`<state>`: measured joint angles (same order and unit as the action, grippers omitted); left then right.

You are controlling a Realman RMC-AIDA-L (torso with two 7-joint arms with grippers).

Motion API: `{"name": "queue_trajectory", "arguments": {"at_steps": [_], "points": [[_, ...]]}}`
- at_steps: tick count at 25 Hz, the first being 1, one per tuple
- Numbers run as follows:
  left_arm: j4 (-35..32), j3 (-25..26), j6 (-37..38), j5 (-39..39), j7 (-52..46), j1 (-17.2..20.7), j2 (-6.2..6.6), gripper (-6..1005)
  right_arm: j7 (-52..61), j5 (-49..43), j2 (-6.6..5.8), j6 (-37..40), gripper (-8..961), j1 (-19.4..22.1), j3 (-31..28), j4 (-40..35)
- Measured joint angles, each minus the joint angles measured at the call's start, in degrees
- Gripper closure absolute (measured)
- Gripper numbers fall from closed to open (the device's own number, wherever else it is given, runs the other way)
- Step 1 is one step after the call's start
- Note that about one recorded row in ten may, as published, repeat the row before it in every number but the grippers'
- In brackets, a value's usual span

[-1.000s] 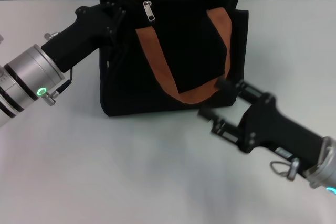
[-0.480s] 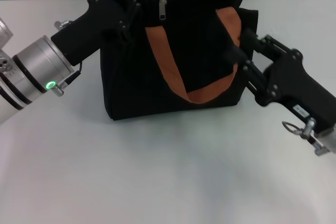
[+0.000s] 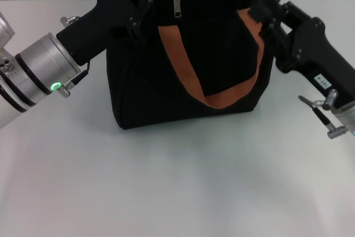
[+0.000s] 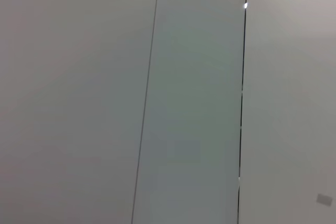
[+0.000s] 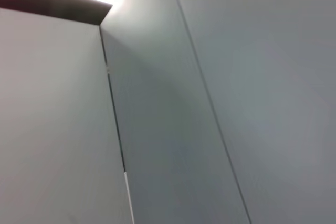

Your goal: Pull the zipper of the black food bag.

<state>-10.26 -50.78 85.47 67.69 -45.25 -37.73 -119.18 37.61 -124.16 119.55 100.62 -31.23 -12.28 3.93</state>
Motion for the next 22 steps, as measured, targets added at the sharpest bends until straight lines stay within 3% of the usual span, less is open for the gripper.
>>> {"name": "queue_trajectory", "arguments": {"at_steps": [6,13,22], "points": [[0.40,-0.01,1.14,-0.02,-0.01,-0.95,0.00,958,0.41,-0.25,-0.10,-0.20,669,-2.01,0.04,-0.13],[0.46,0.02,1.63,-0.02,-0.01,-1.62,0.00,957,1.95,-0.44,-0.21,-4.12,670,-4.63,0.07,-0.28],[0.76,-0.28,1.75,0.07,0.06,-2.70,0.00,955,14.39,-1.06,-0.27,-10.22,670,-8.23,2.78,-0.87]]}}
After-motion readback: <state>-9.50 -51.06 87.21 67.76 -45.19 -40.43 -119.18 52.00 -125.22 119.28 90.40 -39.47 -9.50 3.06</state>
